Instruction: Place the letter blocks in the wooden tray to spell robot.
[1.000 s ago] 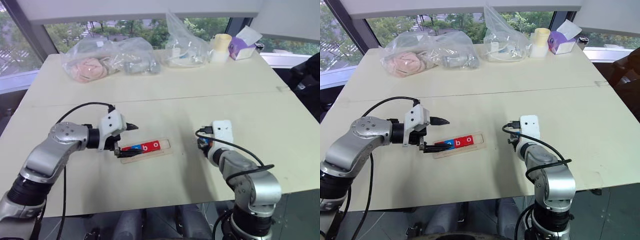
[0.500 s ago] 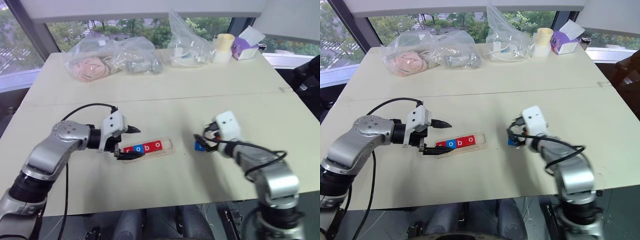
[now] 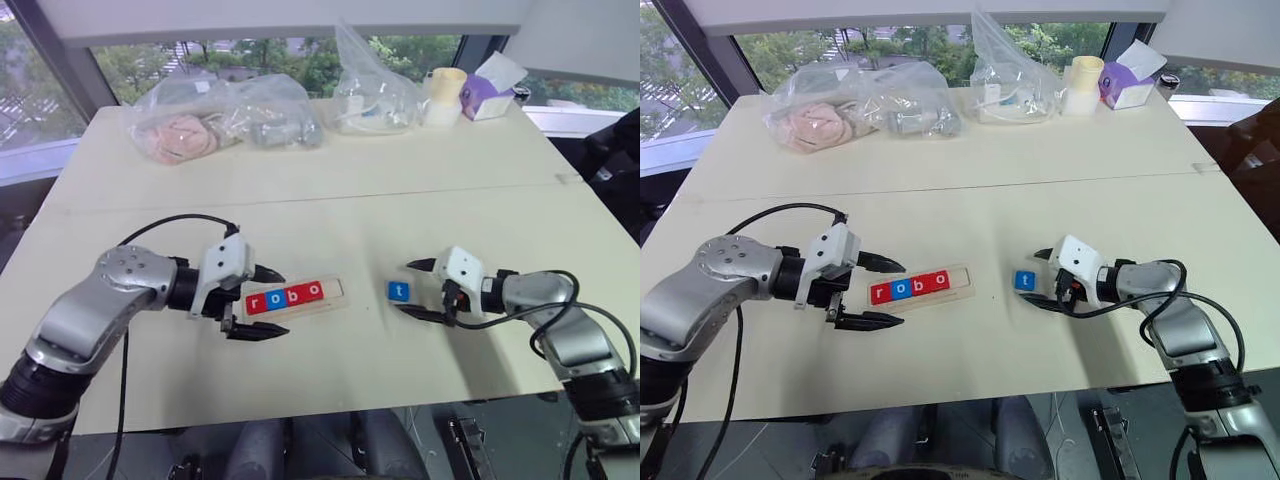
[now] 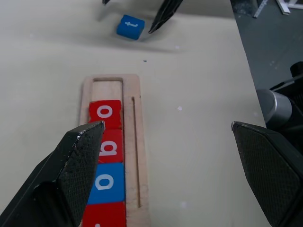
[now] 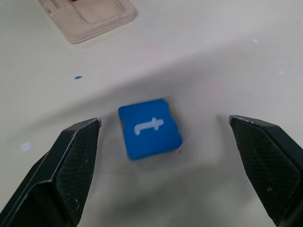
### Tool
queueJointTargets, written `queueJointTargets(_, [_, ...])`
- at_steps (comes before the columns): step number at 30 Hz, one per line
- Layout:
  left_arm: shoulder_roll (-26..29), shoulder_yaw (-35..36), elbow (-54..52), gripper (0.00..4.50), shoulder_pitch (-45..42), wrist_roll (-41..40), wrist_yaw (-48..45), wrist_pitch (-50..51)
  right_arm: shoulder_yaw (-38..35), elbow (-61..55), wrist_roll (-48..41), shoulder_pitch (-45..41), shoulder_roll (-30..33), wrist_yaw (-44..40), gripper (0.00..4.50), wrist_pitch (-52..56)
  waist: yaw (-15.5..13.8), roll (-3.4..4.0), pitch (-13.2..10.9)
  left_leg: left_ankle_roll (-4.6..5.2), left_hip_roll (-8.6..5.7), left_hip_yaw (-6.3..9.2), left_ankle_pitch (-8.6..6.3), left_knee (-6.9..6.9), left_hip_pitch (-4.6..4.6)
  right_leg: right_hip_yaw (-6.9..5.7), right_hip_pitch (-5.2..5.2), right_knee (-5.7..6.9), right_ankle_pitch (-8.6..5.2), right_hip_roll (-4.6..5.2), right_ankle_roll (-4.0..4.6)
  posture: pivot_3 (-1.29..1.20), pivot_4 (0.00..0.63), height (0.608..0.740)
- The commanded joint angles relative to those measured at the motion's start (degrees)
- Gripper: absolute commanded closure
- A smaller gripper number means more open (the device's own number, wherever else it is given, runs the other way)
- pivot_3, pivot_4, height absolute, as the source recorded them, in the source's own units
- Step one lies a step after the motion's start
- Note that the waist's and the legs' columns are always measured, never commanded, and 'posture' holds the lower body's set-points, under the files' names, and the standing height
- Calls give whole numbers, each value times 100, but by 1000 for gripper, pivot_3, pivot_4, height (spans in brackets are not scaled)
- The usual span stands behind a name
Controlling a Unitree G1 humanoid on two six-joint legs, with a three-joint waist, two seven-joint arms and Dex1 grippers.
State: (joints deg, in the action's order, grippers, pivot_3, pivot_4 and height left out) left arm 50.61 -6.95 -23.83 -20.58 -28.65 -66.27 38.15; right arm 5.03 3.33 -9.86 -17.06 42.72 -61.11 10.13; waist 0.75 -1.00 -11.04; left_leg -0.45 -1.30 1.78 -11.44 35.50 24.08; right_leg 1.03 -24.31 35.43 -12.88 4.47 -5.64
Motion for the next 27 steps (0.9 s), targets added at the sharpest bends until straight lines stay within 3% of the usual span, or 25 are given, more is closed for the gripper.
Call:
queueJointTargets(1, [50,236,-199,0,32,-52,153,15,59,341,-38,-156,-19,-317,879,-347,-14,0,0,0,-1,0,0,1,1,0,0,0,0,1,0,0,150,740])
queueJointTargets(6, [106,338,-245,0,160,-86,236,28,90,488,-66,-259,-17,-504,3348,-382,-3,0,0,0,-2,0,0,7,2,1,1,3,2,3,0,0,150,740])
queueJointTargets(10, [132,371,-213,0,185,-80,272,2,86,434,-71,-322,-37,-533,3353,-315,-3,0,0,0,-2,2,0,9,0,1,2,6,1,2,0,0,150,740])
queueJointTargets(17, [303,336,-16,0,208,89,208,-164,600,-258,-257,-1145,-481,-843,3353,458,23,3,-2,-1,2,4,0,5,-2,1,-3,12,2,-4,1,0,150,740])
queueJointTargets(27, [231,299,-131,0,189,43,346,-9,1372,895,288,-2032,-1071,-1172,3353,-154,5,2,-1,-1,-7,5,-1,17,5,-2,1,9,3,7,0,0,150,740])
